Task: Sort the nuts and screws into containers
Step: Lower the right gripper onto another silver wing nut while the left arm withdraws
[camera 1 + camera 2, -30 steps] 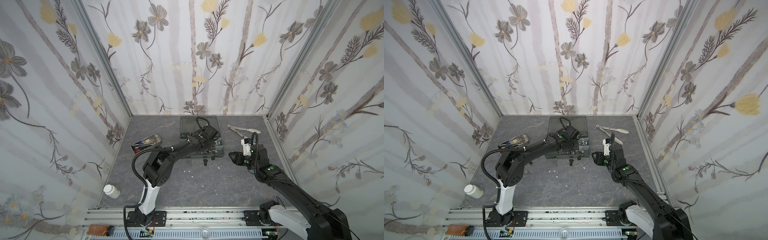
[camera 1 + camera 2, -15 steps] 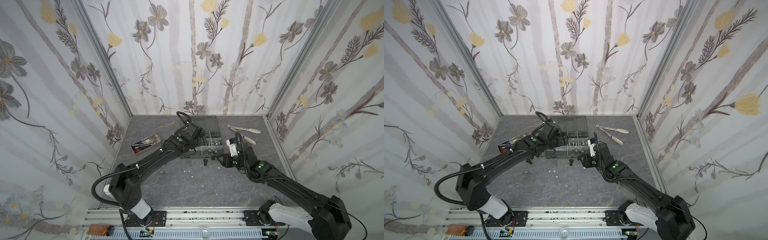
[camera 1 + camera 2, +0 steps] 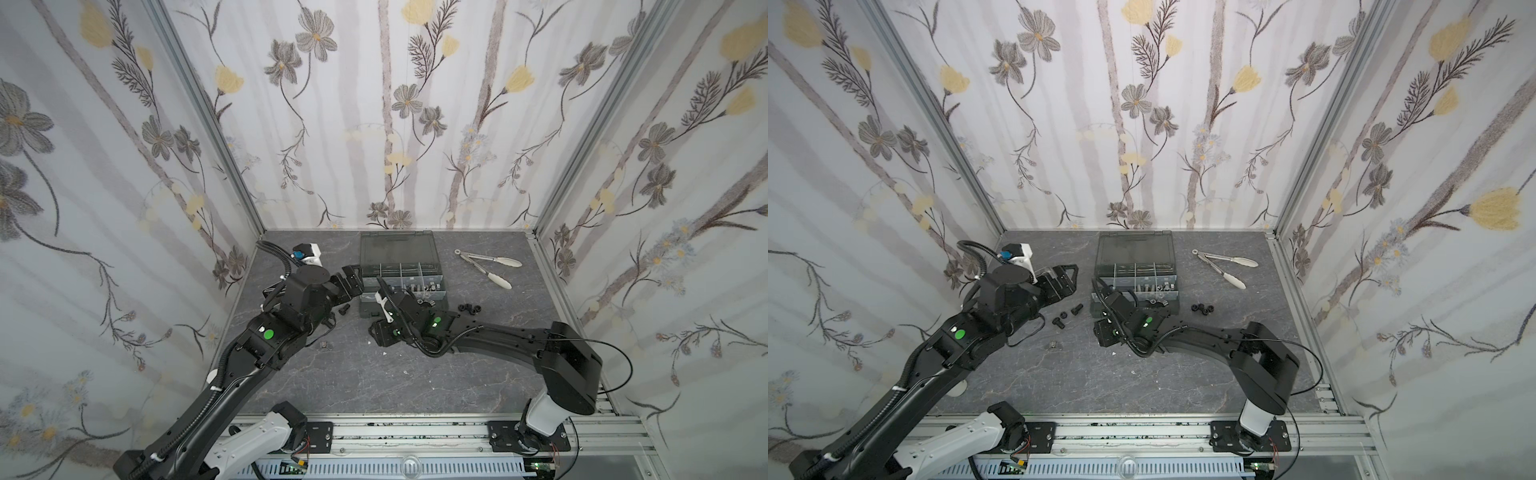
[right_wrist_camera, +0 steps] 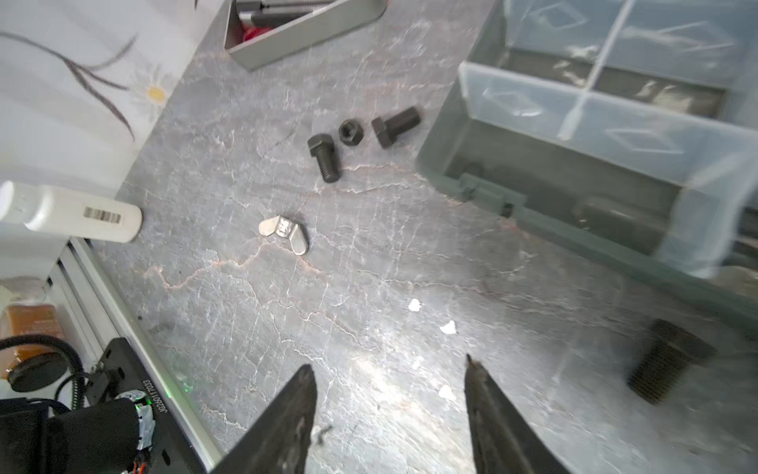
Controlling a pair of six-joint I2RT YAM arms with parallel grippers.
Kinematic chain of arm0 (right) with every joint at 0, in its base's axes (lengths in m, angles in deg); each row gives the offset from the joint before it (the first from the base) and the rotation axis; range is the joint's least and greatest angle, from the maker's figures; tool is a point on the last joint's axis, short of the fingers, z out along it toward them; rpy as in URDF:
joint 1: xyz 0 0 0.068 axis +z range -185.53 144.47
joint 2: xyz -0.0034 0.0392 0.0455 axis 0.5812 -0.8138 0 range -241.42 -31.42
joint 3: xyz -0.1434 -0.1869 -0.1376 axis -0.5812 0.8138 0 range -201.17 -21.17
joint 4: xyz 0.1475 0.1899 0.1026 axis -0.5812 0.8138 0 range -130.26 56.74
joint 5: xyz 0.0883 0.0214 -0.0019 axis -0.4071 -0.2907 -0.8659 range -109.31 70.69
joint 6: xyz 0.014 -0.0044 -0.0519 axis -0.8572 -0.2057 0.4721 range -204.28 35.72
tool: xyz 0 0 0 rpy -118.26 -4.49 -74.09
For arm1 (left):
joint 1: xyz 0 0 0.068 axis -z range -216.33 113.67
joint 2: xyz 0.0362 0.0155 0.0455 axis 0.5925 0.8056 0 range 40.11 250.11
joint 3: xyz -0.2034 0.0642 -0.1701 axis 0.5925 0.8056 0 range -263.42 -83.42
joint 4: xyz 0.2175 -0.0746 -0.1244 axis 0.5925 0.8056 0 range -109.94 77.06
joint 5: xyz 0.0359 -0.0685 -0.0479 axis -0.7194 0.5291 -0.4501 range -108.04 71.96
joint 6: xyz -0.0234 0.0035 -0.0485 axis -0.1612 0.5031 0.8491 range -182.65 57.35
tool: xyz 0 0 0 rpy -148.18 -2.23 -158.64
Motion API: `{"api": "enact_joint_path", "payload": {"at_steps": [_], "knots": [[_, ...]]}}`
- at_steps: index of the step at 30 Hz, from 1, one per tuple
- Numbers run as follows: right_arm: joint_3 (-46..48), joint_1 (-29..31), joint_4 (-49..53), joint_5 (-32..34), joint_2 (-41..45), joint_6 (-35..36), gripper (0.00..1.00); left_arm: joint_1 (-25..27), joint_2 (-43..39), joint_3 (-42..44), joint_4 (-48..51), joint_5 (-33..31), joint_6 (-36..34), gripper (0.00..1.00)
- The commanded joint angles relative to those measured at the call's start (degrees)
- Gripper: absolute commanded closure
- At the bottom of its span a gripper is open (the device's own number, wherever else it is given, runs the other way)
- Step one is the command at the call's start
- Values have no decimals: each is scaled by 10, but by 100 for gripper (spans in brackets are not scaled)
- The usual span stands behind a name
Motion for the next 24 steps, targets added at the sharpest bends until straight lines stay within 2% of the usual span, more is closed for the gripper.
{"api": "enact_joint_path", "payload": {"at_steps": [1,6,13,24], "knots": [[-39,9,-32,-29,-60,27,40,-2,-40,-9,35,-28,-14,0],[-118,23,-39,-71,-147,71,42,-3,-84,-37,58,-40,-29,0],[-256,33,20,-63,-263,137,39,-2,-108,-33,42,-43,-50,0],[-337,35,41,-53,-332,170,46,-3,-105,-33,42,-48,-67,0]]}}
